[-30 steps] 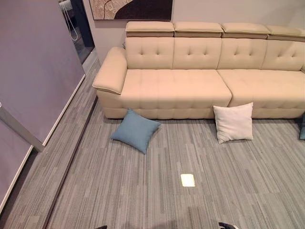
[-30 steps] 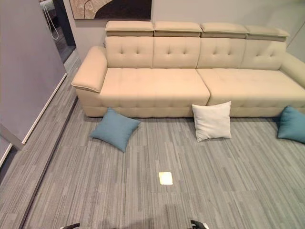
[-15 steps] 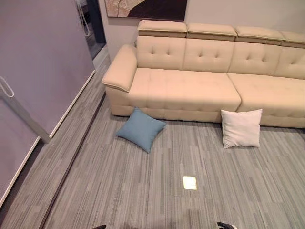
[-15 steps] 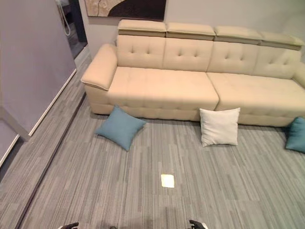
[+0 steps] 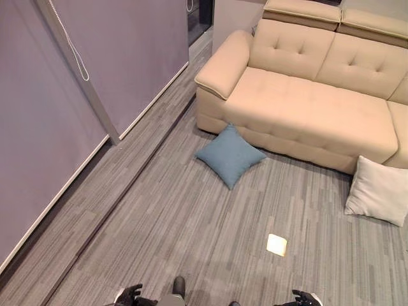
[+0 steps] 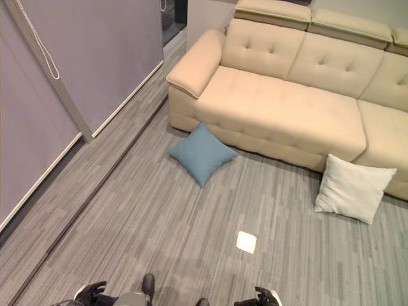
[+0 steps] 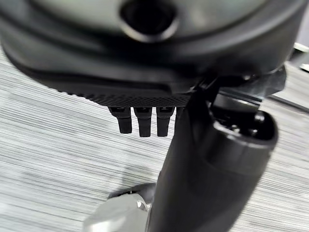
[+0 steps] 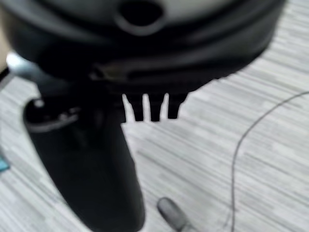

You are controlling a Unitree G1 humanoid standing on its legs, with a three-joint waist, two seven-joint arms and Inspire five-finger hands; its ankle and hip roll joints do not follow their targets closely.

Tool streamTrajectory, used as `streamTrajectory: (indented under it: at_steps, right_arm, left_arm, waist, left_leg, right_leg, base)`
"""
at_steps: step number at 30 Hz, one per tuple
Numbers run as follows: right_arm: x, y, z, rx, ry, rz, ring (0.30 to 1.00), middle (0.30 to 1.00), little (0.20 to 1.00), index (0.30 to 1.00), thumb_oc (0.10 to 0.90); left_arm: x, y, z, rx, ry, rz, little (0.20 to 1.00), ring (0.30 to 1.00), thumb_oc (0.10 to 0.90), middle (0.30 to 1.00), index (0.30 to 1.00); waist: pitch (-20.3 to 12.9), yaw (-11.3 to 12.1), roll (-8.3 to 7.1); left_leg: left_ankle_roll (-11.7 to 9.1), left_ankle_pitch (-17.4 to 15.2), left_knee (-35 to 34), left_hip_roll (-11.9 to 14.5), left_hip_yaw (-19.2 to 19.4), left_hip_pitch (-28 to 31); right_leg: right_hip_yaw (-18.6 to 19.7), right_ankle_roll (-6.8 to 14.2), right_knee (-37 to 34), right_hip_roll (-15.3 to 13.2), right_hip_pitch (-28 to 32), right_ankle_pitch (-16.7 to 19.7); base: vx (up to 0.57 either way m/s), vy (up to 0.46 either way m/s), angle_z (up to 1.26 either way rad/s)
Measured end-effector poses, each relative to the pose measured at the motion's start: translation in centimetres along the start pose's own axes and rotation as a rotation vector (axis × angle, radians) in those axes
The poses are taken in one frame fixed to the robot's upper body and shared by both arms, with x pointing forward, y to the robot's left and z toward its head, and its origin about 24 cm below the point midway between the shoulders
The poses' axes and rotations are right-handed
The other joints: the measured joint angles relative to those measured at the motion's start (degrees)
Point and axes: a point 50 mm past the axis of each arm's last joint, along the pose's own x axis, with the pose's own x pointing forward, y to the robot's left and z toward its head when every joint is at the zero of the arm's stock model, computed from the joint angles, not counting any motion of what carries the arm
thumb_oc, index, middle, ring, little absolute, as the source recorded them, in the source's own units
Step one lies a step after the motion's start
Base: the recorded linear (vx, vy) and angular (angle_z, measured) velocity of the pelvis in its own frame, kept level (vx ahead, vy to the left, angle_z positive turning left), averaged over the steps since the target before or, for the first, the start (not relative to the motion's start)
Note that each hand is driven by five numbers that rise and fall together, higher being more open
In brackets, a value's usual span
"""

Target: Pick up all the scattered cushions and arrange them neatly on the sofa.

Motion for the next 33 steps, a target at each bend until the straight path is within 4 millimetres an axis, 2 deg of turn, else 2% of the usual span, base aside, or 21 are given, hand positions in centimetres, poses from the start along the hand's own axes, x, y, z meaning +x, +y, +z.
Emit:
streamTrajectory:
  at_steps: [3, 6, 7, 9, 11, 12, 13, 16, 17, 18, 19, 21, 22, 23, 24, 25, 28, 29, 30, 31, 33]
  right_arm:
    - [-0.1, 1.5, 0.6, -0.009, -0.017, 0.037, 0.900, 0.900, 0.900, 0.900, 0.800]
    - [0.0, 1.9, 1.7, -0.005, -0.042, 0.050, 0.900, 0.900, 0.900, 0.900, 0.800]
    - [-0.1, 2.2, 1.4, -0.021, -0.041, 0.059, 0.900, 0.900, 0.900, 0.900, 0.800]
    - [-0.1, 2.6, 1.3, -0.046, -0.041, 0.072, 0.900, 0.900, 0.900, 0.900, 0.800]
    - [-0.1, 2.6, 1.7, -0.048, -0.051, 0.071, 0.900, 0.900, 0.900, 0.900, 0.800]
    - [-0.1, 2.6, 1.9, -0.048, -0.061, 0.072, 0.900, 0.900, 0.900, 0.900, 0.800]
    - [-0.1, 2.7, 2.2, -0.045, -0.074, 0.071, 0.900, 0.900, 0.900, 0.900, 0.800]
    - [-0.2, 2.7, 1.9, -0.048, -0.069, 0.074, 0.900, 0.900, 0.900, 0.900, 0.800]
    - [-0.2, 2.7, 1.3, -0.054, -0.055, 0.075, 0.900, 0.900, 0.900, 0.900, 0.800]
    - [-0.3, 2.6, 0.4, -0.051, -0.034, 0.071, 0.900, 0.900, 0.900, 0.900, 0.800]
    - [-0.4, 2.5, -0.1, -0.049, -0.018, 0.068, 0.900, 0.900, 0.900, 0.900, 0.800]
    - [-0.4, 2.5, -0.1, -0.051, -0.018, 0.072, 0.900, 0.900, 0.900, 0.900, 0.800]
    - [-0.2, 2.2, 0.9, -0.052, -0.043, 0.062, 0.900, 0.900, 0.900, 0.900, 0.800]
    - [-0.1, 1.9, 1.5, -0.057, -0.061, 0.055, 0.900, 0.900, 0.900, 0.900, 0.800]
    - [0.0, 1.5, 2.5, -0.052, -0.092, 0.045, 0.900, 0.900, 0.900, 0.900, 0.800]
    - [0.0, 1.7, 2.6, -0.046, -0.091, 0.049, 0.900, 0.900, 0.900, 0.900, 0.800]
    - [0.0, 2.1, 2.7, -0.032, -0.088, 0.057, 0.900, 0.900, 0.900, 0.900, 0.800]
    - [0.0, 2.1, 2.9, -0.032, -0.092, 0.057, 0.900, 0.900, 0.900, 0.900, 0.800]
    - [0.0, 1.9, 2.1, -0.035, -0.069, 0.053, 0.900, 0.900, 0.900, 0.900, 0.800]
    - [0.0, 1.8, 1.7, -0.037, -0.060, 0.052, 0.900, 0.900, 0.900, 0.900, 0.800]
    - [0.0, 1.8, 1.4, -0.040, -0.047, 0.050, 0.900, 0.900, 0.900, 0.900, 0.800]
  left_arm:
    - [0.0, 0.8, -0.2, -0.005, 0.009, 0.017, 0.900, 0.900, 0.800, 0.900, 0.900]
    - [0.1, 0.9, 0.2, -0.009, 0.004, 0.020, 0.900, 0.900, 0.800, 0.900, 0.900]
    - [0.2, 1.4, 0.7, -0.007, -0.010, 0.033, 0.900, 0.900, 0.800, 0.900, 0.900]
    - [0.3, 2.3, 2.1, -0.001, -0.049, 0.054, 0.900, 0.900, 0.800, 0.900, 0.900]
    - [0.3, 2.4, 1.9, 0.000, -0.041, 0.059, 0.900, 0.900, 0.800, 0.900, 0.900]
    - [0.3, 2.5, 1.6, 0.001, -0.030, 0.061, 0.900, 0.900, 0.800, 0.900, 0.900]
    - [0.3, 2.3, 1.3, 0.000, -0.022, 0.058, 0.900, 0.900, 0.800, 0.900, 0.900]
    - [0.2, 1.8, 0.6, -0.002, -0.006, 0.045, 0.900, 0.900, 0.800, 0.900, 0.900]
    - [0.1, 1.6, 0.2, -0.002, 0.003, 0.040, 0.900, 0.900, 0.800, 0.900, 0.900]
    - [0.0, 1.1, 0.0, -0.003, 0.008, 0.028, 0.900, 0.900, 0.800, 0.900, 0.900]
    - [0.0, 0.7, -0.2, 0.001, 0.010, 0.015, 0.900, 0.900, 0.800, 0.900, 0.900]
    - [0.0, 0.5, 0.0, 0.001, 0.007, 0.008, 0.900, 0.900, 0.800, 0.900, 0.900]
    - [0.0, 0.0, 0.2, -0.005, -0.001, -0.001, 0.900, 0.900, 0.800, 0.900, 0.900]
    - [0.1, -0.2, 0.6, -0.014, -0.015, -0.004, 0.900, 0.900, 0.800, 0.900, 0.900]
    - [0.3, 0.1, 1.8, -0.022, -0.044, 0.003, 0.900, 0.900, 0.800, 0.900, 0.900]
    - [0.4, 0.5, 2.6, -0.018, -0.063, 0.017, 0.900, 0.900, 0.800, 0.900, 0.900]
    - [0.4, 1.5, 3.2, -0.011, -0.087, 0.038, 0.900, 0.900, 0.800, 0.900, 0.900]
    - [0.4, 1.6, 3.2, -0.011, -0.087, 0.039, 0.900, 0.900, 0.800, 0.900, 0.900]
    - [0.4, 1.4, 3.3, -0.010, -0.090, 0.035, 0.900, 0.900, 0.800, 0.900, 0.900]
    - [0.4, 1.4, 3.3, -0.011, -0.091, 0.032, 0.900, 0.900, 0.800, 0.900, 0.900]
    - [0.3, 1.2, 2.5, -0.004, -0.067, 0.024, 0.900, 0.900, 0.800, 0.900, 0.900]
  waist:
    - [0.6, 0.3, -2.29]
    - [1.3, 0.1, -1.79]
    - [1.5, -0.3, -1.47]
    - [2.0, -0.1, -2.79]
    - [2.2, -0.7, -2.25]
    - [2.4, -1.5, -1.98]
    - [2.4, -2.1, -1.94]
    - [2.2, -3.3, -1.84]
    - [1.7, -3.5, -1.76]
    - [0.5, -3.7, -1.17]
    - [-0.4, -3.5, -0.24]
    - [-0.6, -3.4, -0.57]
    - [-0.6, -2.7, -1.80]
    - [-0.6, -2.0, -2.01]
    - [-0.2, -1.6, -2.15]
    - [0.2, -1.4, -2.77]
    - [1.4, -1.5, -3.68]
    - [1.5, -1.5, -3.72]
    - [1.6, -1.6, -3.79]
    - [1.8, -1.5, -3.66]
    - [2.3, -0.7, -3.05]
  left_leg:
    - [1.9, -0.2, -0.6, -1.9, 0.0, 0.9]
    - [3.6, -0.7, -0.8, -1.7, -0.5, 2.2]
    - [4.7, -1.4, -0.6, -2.3, -2.0, 3.4]
    - [5.6, -2.3, -1.3, -3.6, -3.3, 4.4]
    - [6.0, -2.1, -3.2, -3.7, -3.9, 6.2]
    - [6.5, -2.6, -3.4, -3.9, -4.4, 7.2]
    - [7.2, -3.5, -3.4, -4.3, -5.1, 8.2]
    - [5.6, -5.8, -3.4, -4.5, -6.9, 11.7]
    - [5.0, -7.1, -3.3, -4.4, -8.1, 12.9]
    - [4.0, -8.3, -3.1, -3.3, -9.5, 14.0]
    - [2.8, -9.0, -1.2, -2.2, -9.7, 14.2]
    - [-0.2, -10.3, 6.8, -2.1, -9.5, 11.5]
    - [-3.2, -11.6, 27.9, -3.4, -7.7, 1.2]
    - [-4.7, -11.1, 36.0, -2.8, -7.5, -3.4]
    - [-4.2, -11.3, 42.0, -0.5, -5.4, -10.4]
    - [-3.5, -11.4, 39.6, 0.9, -3.4, -12.1]
    - [-3.8, -10.7, 23.2, 1.5, -2.9, -12.8]
    - [-3.7, -9.2, 18.2, 1.2, -3.1, -12.8]
    - [-4.2, -3.5, 8.5, 0.3, -3.5, -12.9]
    - [-4.3, -1.5, 6.8, 0.4, -3.5, -13.3]
    - [-4.5, 0.4, 5.6, -0.1, -3.5, -13.9]
  right_leg:
    - [0.2, 1.5, 4.7, -2.5, -1.2, -1.3]
    - [2.4, 1.6, 18.1, -5.9, -6.1, -2.2]
    - [7.2, 4.4, 26.7, -7.2, -9.6, -5.4]
    - [10.2, 5.7, 27.1, -6.5, -12.0, -6.6]
    - [13.9, 5.3, 25.0, -3.2, -14.4, -6.7]
    - [14.0, 3.9, 20.5, -1.1, -15.6, -5.6]
    - [12.5, 1.9, 16.3, -0.5, -17.9, -3.4]
    - [8.7, 0.5, 10.7, 0.0, -18.2, 0.5]
    - [8.9, -0.9, 10.2, 0.1, -17.3, 1.7]
    - [8.7, -3.2, 10.0, 0.9, -15.9, 4.5]
    - [8.1, -4.3, 8.5, 2.2, -14.3, 3.9]
    - [7.2, -5.6, 3.5, 3.2, -10.0, 4.9]
    - [7.8, -6.9, 0.2, 3.1, -7.5, 5.4]
    - [8.6, -7.4, -0.3, 3.6, -7.4, 5.0]
    - [8.9, -9.5, -1.9, 4.5, -5.8, 3.5]
    - [8.8, -9.8, -2.0, 4.6, -5.0, 2.7]
    - [8.9, -8.4, -2.1, 5.2, -1.8, 0.8]
    - [8.9, -8.1, -2.5, 5.2, -1.3, 0.0]
    - [9.0, -7.2, -2.4, 5.7, -0.1, -1.1]
    - [9.6, -6.7, -2.0, 6.2, 0.8, -1.5]
    - [11.4, -5.7, -2.1, 6.6, 2.6, -3.3]
  base:
    - [0.08, 0.197, 0.05]
    - [0.12, 0.110, 0.14]
    - [0.16, 0.074, 0.48]
    - [0.21, 0.046, 0.36]
    - [0.25, 0.004, 0.17]
    - [0.39, -0.019, 0.27]
    - [0.39, -0.036, 0.31]
    - [0.26, -0.089, 0.40]
    - [0.22, -0.144, 0.62]
    - [0.18, -0.140, 0.63]
    - [0.13, -0.126, 0.51]
    - [0.05, -0.101, 0.22]
    - [0.06, -0.102, -0.11]
    - [0.14, -0.083, -0.27]
    - [0.21, -0.045, -0.22]
    - [0.24, 0.010, -0.08]
    - [0.21, 0.058, -0.08]
    - [0.20, 0.084, -0.06]
    - [0.21, 0.100, -0.13]
    - [0.21, 0.121, -0.26]
    - [0.21, 0.146, -0.51]
